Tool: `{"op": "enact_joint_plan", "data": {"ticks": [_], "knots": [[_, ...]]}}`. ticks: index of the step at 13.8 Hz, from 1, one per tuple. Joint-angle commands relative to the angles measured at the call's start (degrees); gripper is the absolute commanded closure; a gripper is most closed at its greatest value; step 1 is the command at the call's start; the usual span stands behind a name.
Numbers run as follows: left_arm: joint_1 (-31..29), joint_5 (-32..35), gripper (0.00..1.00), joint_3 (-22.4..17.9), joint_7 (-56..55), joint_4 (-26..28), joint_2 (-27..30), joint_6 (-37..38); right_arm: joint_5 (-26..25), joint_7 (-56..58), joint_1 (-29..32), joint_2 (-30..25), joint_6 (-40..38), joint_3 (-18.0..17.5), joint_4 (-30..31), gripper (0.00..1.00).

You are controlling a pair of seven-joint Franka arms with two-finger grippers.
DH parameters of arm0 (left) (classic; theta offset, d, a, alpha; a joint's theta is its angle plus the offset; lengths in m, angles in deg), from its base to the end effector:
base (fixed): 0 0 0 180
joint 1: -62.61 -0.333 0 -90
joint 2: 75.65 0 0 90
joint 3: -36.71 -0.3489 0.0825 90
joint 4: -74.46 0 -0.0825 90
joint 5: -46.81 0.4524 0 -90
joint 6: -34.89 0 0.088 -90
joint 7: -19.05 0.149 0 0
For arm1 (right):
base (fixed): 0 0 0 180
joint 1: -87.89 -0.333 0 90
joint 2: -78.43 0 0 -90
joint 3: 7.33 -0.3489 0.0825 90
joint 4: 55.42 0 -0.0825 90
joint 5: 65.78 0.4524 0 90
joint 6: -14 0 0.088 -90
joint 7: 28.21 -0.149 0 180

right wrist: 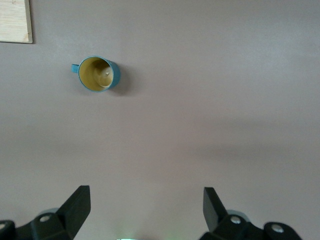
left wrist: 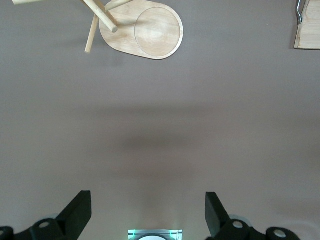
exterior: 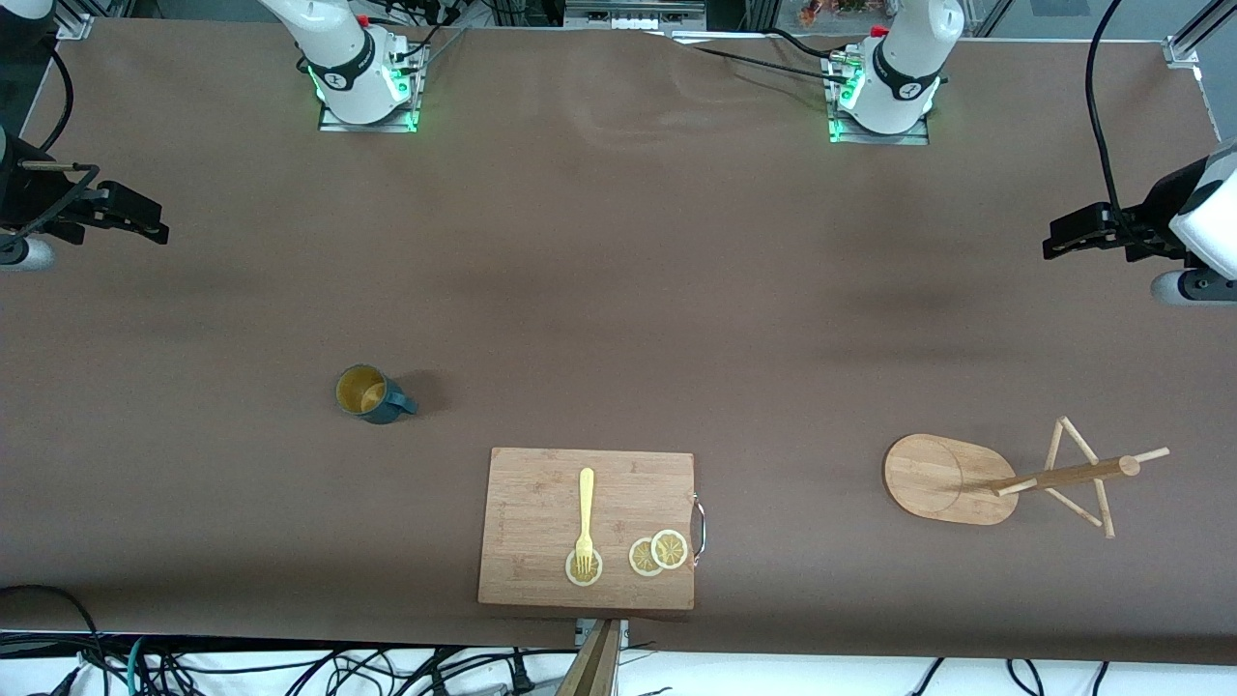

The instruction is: Pass cup and hang on rack

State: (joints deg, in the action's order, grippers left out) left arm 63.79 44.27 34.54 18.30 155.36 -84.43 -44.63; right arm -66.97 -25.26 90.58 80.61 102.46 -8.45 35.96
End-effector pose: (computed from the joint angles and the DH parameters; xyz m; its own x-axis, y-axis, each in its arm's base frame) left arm 0.6471 0.0022 0.5882 0.9840 0.0226 -0.1766 0.0295 -0.9989 0.0362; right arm 0.6264 -0.0205 0.5766 0.9957 0.0237 -0.0898 0.0252 -0.9996 0.0154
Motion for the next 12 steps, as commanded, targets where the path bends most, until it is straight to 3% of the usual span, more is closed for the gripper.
{"op": "enact_joint_plan", "data": {"ticks": [1,8,12], "knots": [[-0.3,0.3,0.0,0.3,-0.8,-2.2,-1.1,0.5,0.0,-0.6,-0.1,0.0,0.6,-0.2,0.4,0.0],[-0.3,0.3,0.0,0.3,-0.7,-2.2,-1.1,0.5,-0.2,-0.6,-1.7,2.8,3.5,-0.4,0.4,0.0],[-0.3,0.3,0.0,0.3,-0.7,-2.2,-1.1,0.5,-4.9,-0.6,-6.2,6.9,5.4,-0.5,0.3,0.0]]}}
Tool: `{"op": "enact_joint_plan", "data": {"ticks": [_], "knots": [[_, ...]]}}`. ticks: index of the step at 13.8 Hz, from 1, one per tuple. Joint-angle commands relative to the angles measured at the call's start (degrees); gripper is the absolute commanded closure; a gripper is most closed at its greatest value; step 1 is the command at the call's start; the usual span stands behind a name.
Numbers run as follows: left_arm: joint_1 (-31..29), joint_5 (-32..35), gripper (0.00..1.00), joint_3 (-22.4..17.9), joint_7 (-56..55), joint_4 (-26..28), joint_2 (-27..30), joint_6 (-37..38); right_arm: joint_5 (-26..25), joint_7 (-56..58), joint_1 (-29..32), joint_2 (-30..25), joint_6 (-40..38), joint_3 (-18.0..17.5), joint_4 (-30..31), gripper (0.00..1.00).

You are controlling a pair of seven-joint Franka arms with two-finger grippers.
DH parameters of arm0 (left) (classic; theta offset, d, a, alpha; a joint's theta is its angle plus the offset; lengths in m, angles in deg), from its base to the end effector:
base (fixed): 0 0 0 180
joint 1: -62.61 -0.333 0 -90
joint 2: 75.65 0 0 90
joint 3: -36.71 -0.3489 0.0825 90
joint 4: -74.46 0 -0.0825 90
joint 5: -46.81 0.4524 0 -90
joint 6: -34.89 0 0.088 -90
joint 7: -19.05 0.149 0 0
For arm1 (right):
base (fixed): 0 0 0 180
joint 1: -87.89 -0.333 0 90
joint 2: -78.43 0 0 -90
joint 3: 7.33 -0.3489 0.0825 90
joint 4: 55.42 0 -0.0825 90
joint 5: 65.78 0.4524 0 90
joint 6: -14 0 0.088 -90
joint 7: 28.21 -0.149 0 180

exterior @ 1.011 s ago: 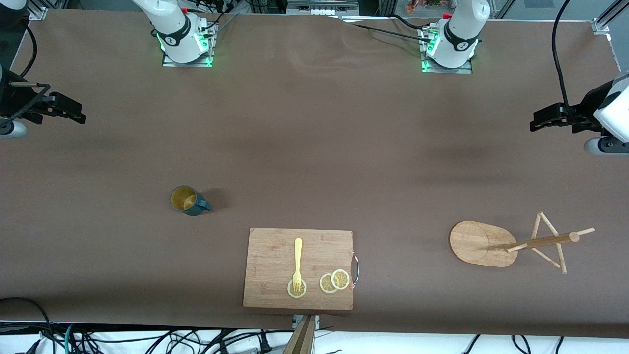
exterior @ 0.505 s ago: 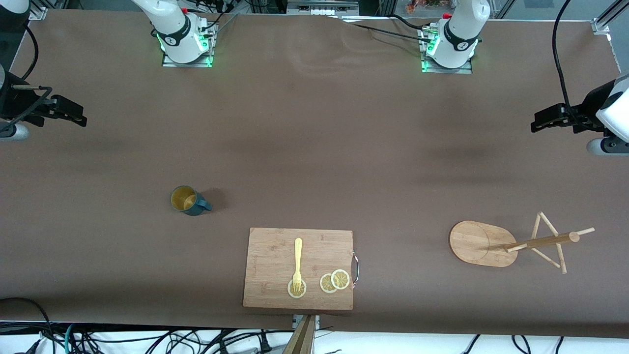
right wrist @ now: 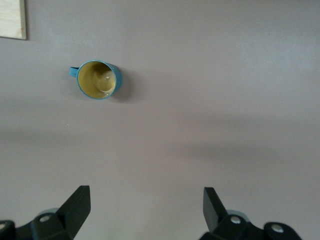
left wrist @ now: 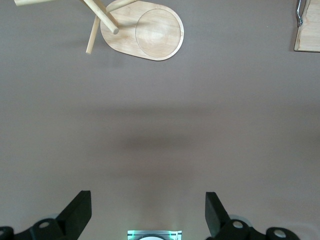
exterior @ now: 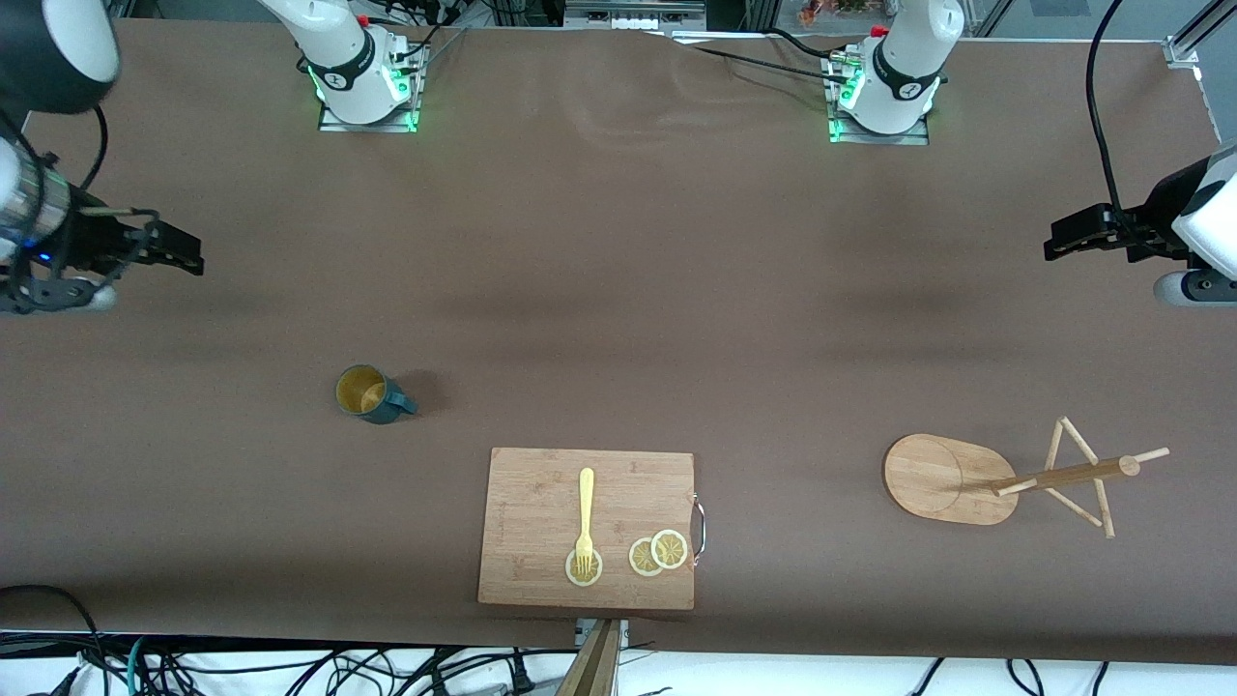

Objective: Pass cup and hang on rack
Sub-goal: 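Reach the right gripper down to the teal mug rim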

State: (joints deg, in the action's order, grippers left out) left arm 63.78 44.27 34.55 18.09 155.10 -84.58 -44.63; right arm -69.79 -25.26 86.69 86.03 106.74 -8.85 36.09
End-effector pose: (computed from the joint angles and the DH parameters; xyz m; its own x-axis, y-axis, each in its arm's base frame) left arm 0.6481 0.0022 0.5889 0.9842 0.0263 -0.1749 0.0330 -0.9988 0.0355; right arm 0.6584 0.0203 0.5203 0.9882 0.1019 -0.1142 0.1092 -0.9922 0.0597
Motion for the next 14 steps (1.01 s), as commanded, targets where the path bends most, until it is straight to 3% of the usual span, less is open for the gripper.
{"op": "enact_joint_plan", "data": {"ticks": [1,9,14], "knots": [[-0.3,0.3,0.0,0.3,-0.5,-2.0,-1.0,0.5,-1.6,-0.7,-2.5,2.3,1.3,-0.1,0.2,0.0],[-0.4,0.2,0.0,0.3,-0.5,-2.0,-1.1,0.5,1.6,-10.0,-5.6,11.2,14.1,-0.2,1.2,0.0],[-0.4,0.2,0.0,0.3,-0.5,-2.0,-1.1,0.5,1.7,-12.9,-5.7,13.1,33.8,-0.1,13.8,0.0]]}}
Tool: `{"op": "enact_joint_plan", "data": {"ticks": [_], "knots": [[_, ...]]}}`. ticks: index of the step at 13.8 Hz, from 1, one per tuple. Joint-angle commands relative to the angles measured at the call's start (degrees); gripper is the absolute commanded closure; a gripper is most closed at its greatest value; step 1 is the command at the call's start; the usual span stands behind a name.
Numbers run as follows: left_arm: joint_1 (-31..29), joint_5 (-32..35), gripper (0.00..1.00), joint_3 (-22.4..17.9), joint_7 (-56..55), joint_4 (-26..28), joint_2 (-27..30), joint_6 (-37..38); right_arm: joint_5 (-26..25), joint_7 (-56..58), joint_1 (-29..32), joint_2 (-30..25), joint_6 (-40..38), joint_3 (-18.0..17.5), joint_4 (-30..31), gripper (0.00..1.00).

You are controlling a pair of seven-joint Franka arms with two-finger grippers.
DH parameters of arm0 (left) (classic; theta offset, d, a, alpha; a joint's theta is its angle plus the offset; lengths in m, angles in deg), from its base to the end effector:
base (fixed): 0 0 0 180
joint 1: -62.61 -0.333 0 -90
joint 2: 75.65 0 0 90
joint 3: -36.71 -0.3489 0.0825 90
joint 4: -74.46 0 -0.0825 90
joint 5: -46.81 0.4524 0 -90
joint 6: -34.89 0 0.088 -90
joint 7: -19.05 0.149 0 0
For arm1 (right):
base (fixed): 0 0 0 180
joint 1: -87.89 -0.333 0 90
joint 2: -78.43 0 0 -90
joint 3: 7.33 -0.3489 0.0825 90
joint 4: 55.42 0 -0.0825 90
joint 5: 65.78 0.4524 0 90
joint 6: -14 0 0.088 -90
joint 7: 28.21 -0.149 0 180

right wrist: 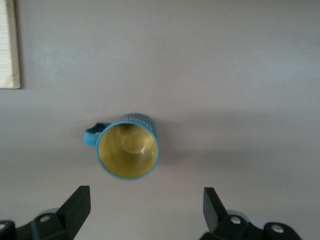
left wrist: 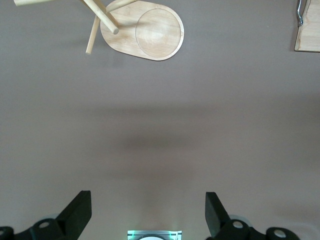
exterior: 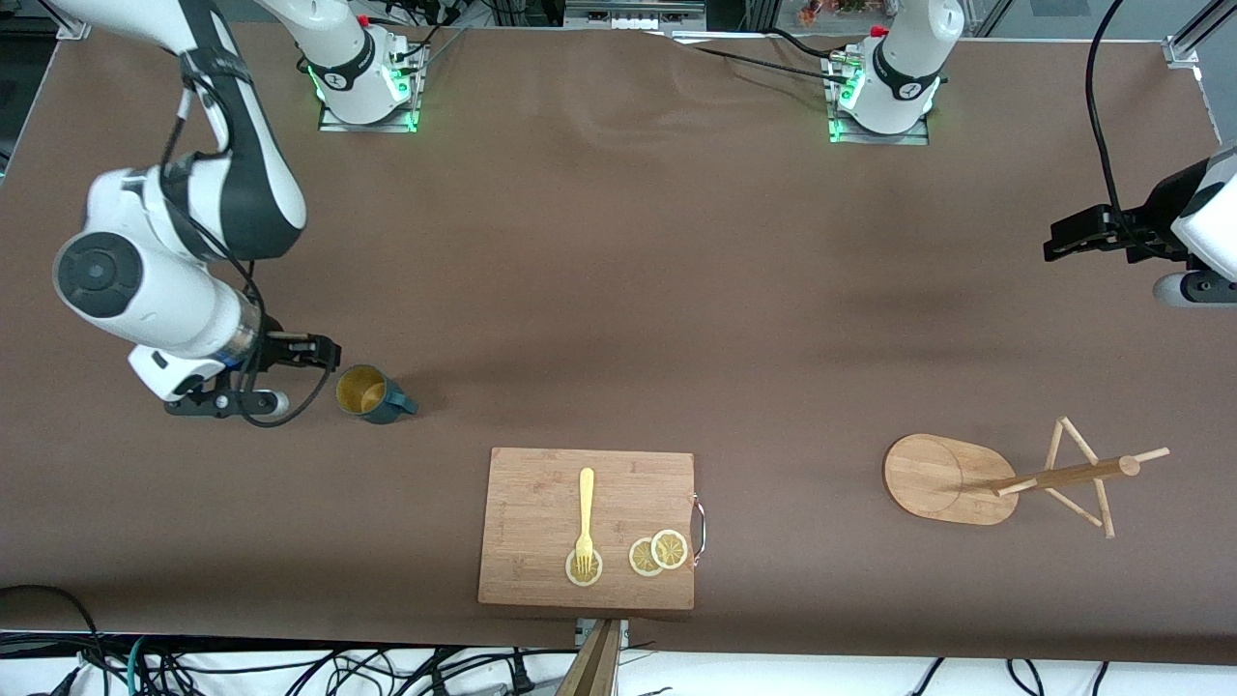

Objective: Pass cup and hang on rack
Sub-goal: 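Reach the right gripper down to the teal mug rim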

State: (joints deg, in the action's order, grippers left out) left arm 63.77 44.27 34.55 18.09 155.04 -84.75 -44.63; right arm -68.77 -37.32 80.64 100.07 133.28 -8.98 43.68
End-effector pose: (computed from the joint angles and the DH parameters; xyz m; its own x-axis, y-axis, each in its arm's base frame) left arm 0.6489 0.0023 0.5875 0.9839 0.0264 -0.1768 0.0332 -0.9988 0.0354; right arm 0.7128 0.1057 0.3155 0.9996 0.0202 -0.0199 0.0209 -0.9991 0.0379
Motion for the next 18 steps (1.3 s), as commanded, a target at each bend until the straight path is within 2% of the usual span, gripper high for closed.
{"op": "enact_joint_plan", "data": {"ticks": [1,3,6,8,9,10,11,12,16,18], "knots": [[-0.3,0.2,0.0,0.3,-0.5,-1.9,-0.9,0.5,0.8,-0.9,0.3,-0.1,10.3,0.1,7.4,0.0],[-0.3,0.2,0.0,0.3,-0.5,-1.9,-0.9,0.5,2.3,-1.9,0.3,2.4,14.6,0.1,8.6,0.01],[-0.4,0.3,0.0,0.3,-0.5,-1.9,-0.9,0.5,4.4,-1.9,0.4,5.0,16.9,0.1,8.9,0.04],[-0.3,0.3,0.0,0.3,-0.5,-1.9,-0.9,0.5,4.4,-1.8,0.4,6.3,17.9,0.1,8.9,0.31],[-0.4,0.2,0.0,0.3,-0.5,-1.9,-0.9,0.5,4.4,-1.5,0.5,6.2,18.6,0.2,8.8,0.55],[-0.4,0.3,0.0,0.3,-0.5,-1.9,-0.9,0.5,4.4,-1.7,0.5,6.2,18.7,0.2,8.7,0.73],[-0.3,0.2,0.0,0.3,-0.5,-1.9,-0.9,0.5,4.4,-1.9,0.5,6.4,18.7,0.2,8.7,0.89],[-0.4,0.2,0.0,0.3,-0.5,-1.9,-0.9,0.5,4.4,-1.9,0.5,6.6,18.5,0.2,8.8,1.0],[-0.4,0.2,0.0,0.3,-0.5,-1.9,-0.9,0.5,4.4,-1.2,0.1,6.0,16.6,0.0,7.3,1.0],[-0.4,0.2,0.0,0.3,-0.5,-1.9,-0.9,0.5,4.5,-1.4,-0.6,5.7,13.0,-1.9,4.2,1.0]]}}
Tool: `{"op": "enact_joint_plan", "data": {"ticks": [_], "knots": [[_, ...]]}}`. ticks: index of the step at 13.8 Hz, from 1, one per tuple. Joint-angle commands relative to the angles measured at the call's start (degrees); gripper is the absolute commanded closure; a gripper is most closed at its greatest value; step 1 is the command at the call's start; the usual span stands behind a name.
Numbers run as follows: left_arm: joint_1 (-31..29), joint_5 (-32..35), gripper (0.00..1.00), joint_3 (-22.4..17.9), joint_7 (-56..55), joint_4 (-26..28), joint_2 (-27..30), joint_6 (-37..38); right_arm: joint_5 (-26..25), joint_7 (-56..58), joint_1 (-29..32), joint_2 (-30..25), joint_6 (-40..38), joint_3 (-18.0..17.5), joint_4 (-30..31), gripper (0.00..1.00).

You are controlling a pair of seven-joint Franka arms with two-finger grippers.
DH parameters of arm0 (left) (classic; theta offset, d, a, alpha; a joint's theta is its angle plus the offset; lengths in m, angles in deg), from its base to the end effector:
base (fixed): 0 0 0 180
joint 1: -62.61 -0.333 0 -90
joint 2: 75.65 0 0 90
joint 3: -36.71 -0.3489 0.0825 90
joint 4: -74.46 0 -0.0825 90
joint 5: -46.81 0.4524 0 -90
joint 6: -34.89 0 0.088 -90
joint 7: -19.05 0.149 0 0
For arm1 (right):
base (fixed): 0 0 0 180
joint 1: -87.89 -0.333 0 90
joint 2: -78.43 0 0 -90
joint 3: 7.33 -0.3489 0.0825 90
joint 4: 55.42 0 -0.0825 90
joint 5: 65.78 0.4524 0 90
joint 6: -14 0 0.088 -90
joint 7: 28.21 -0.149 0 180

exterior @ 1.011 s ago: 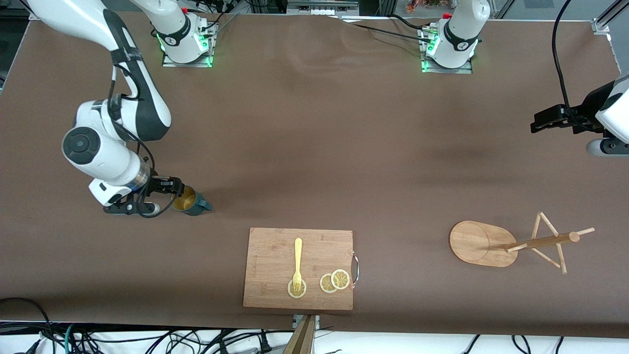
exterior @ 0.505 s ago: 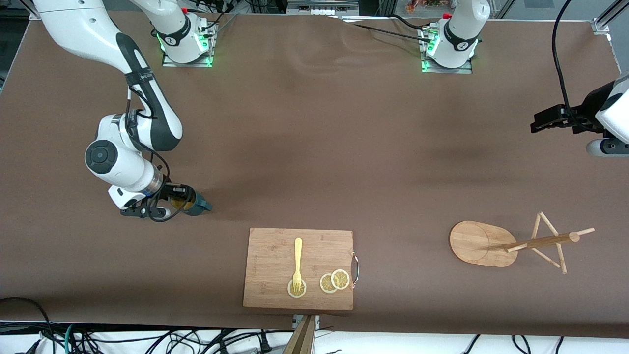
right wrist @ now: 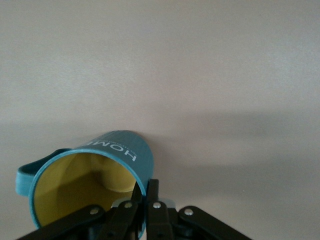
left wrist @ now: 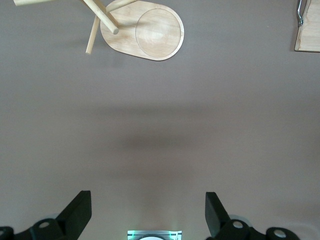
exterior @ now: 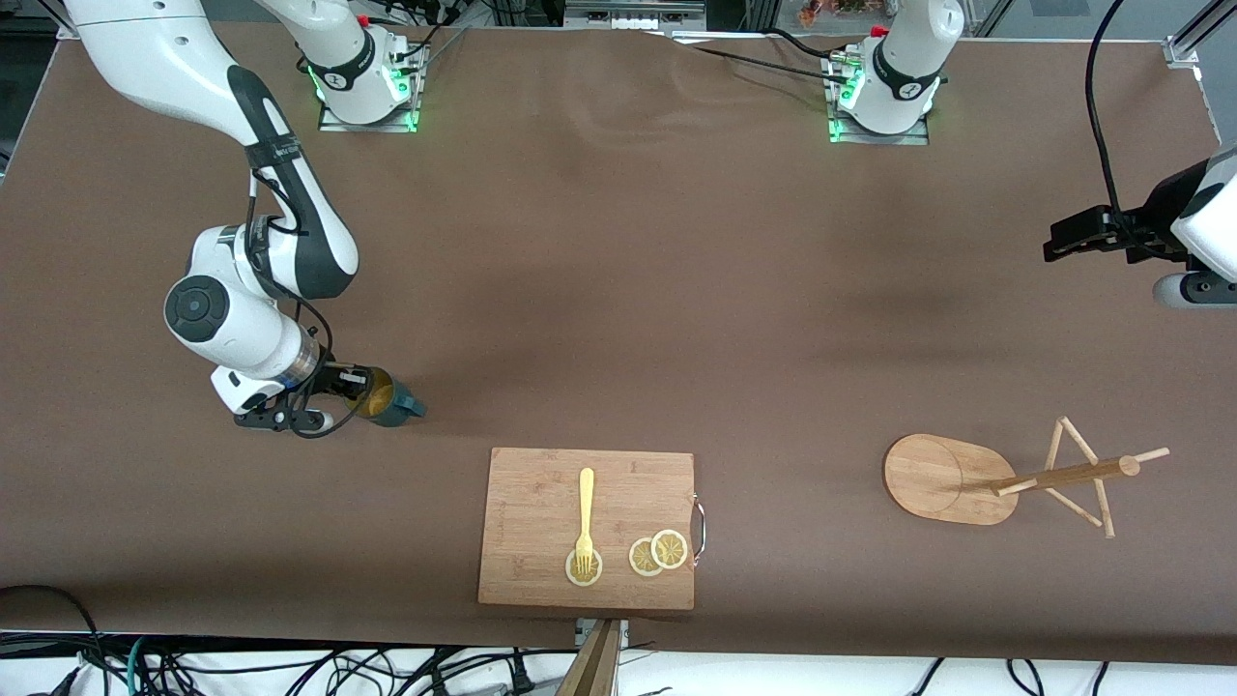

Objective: Pass cup and hang on rack
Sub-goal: 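Grasp the mug rim with the right gripper and drag it toward table center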

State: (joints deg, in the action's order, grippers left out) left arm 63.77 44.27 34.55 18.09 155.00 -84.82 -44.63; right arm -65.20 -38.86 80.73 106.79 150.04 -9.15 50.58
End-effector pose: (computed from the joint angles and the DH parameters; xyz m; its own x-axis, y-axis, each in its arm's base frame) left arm 0.6493 0.0023 0.5870 0.9838 0.0264 -0.1773 0.0332 -0.9988 0.0353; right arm 0.7031 0.1109 0.1973 0.9989 -0.0407 0.0248 -0.0400 -0.9988 -0.0274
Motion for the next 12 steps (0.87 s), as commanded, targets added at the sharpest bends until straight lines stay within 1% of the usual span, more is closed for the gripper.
{"op": "enact_joint_plan", "data": {"ticks": [1,3,6,9,11,12], "knots": [[-0.3,0.2,0.0,0.3,-0.5,-1.9,-0.8,0.5,0.9,-0.9,-1.1,-1.0,-6.1,-3.1,-5.2,1.0],[-0.4,0.2,0.0,0.3,-0.5,-1.9,-0.8,0.5,0.8,-7.2,-3.7,-0.6,-10.6,-4.7,-9.8,1.0],[-0.4,0.2,0.0,0.3,-0.5,-1.9,-0.8,0.5,0.9,-17.2,-11.4,0.6,-11.0,-4.9,-14.1,1.0],[-0.3,0.3,0.0,0.3,-0.5,-1.9,-0.8,0.5,0.1,-28.3,-22.4,4.8,-10.7,-4.6,-18.9,1.0],[-0.4,0.2,0.0,0.3,-0.5,-1.9,-0.8,0.5,-0.9,-37.1,-28.0,8.5,-10.4,-4.4,-22.9,1.0],[-0.4,0.2,0.0,0.3,-0.5,-1.9,-0.8,0.5,-2.5,-39.4,-30.3,10.1,-9.8,-4.3,-24.0,1.0]]}}
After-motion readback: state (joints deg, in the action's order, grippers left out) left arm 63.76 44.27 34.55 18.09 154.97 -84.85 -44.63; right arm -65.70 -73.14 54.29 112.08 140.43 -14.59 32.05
